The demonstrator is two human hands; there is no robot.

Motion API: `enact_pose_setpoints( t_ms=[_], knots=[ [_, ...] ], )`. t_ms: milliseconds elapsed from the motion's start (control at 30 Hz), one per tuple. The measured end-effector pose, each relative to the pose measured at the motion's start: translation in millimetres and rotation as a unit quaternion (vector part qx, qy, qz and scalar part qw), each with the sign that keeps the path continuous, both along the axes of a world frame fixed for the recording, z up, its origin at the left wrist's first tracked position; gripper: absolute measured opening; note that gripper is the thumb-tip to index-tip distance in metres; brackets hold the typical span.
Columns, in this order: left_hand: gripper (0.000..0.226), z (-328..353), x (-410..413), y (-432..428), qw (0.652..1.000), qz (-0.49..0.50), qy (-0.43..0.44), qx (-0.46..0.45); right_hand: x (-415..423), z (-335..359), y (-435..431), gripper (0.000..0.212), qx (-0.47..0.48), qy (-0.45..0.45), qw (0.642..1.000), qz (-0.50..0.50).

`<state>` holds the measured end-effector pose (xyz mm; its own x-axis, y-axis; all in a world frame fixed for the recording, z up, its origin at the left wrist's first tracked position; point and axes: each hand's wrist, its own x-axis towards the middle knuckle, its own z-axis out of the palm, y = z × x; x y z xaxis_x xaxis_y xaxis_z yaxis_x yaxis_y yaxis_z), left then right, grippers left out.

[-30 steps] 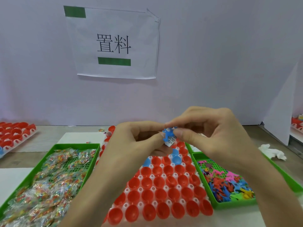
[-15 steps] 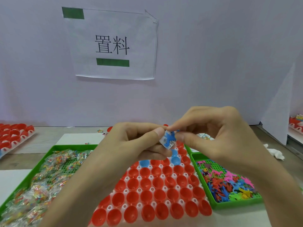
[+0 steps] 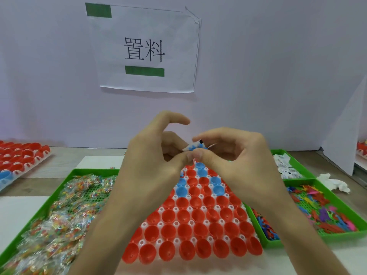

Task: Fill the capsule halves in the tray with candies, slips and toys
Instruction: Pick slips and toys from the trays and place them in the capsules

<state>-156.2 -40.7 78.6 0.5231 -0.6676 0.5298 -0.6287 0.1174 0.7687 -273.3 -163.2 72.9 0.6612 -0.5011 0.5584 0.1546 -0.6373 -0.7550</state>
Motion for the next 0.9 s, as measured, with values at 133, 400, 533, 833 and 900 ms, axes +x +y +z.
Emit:
enact_pose_setpoints(
  t_ms=[133,400,533,833,900],
  knots=[
    [0.055,0,13,5,0.999,0.015,-0.032,0.009,13,7,-5,0.011,0.037,0.035,0.997,0.054],
    [0.018,-17,77,28,0.985,0.121,0.049,0.110,63,-20,-74,0.010,-0.109,0.244,0.960,-0.079],
    [0.015,-28,109,50,0.968,0.182,0.115,0.130,83,-58,-90,0.003,-0.156,0.327,0.927,-0.098],
    [0.010,-40,134,68,0.949,0.228,0.160,0.149,99,-89,-87,0.008,-0.178,0.372,0.905,-0.108],
    [0.009,-43,134,65,0.949,0.217,0.161,0.160,101,-89,-86,0.010,-0.186,0.382,0.900,-0.100]
  ],
)
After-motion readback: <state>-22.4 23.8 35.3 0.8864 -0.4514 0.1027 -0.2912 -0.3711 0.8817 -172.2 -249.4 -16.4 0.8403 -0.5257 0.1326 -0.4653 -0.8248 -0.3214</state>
